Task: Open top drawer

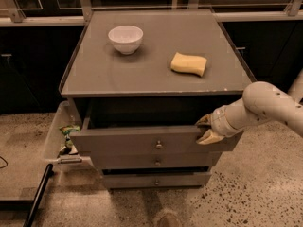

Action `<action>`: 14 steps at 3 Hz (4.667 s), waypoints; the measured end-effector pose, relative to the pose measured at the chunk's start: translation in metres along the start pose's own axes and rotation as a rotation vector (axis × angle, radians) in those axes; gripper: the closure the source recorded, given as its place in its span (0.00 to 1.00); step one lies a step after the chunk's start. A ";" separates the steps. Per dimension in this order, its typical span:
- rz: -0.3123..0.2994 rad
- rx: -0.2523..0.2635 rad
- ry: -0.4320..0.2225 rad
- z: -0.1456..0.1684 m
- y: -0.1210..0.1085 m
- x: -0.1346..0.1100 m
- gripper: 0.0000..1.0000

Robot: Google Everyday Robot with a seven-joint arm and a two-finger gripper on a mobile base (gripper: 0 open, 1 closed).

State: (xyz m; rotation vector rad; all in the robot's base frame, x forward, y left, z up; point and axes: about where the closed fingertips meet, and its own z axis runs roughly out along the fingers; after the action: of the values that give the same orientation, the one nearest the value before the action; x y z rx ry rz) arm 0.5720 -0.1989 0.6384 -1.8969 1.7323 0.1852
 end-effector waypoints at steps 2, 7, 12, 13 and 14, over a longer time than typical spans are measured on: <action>0.025 -0.057 -0.053 -0.003 0.028 0.013 0.15; -0.020 -0.085 -0.083 -0.027 0.061 0.001 0.81; -0.022 -0.154 -0.064 -0.059 0.135 0.000 0.36; -0.046 -0.156 -0.031 -0.084 0.159 -0.006 0.60; -0.048 -0.155 -0.015 -0.099 0.177 -0.006 0.83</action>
Offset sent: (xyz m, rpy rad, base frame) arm -0.0691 -0.0373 -0.0255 0.0910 0.1271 0.0517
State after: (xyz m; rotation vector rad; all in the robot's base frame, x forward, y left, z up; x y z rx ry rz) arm 0.3762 -0.2437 0.6696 -2.0398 1.7041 0.3231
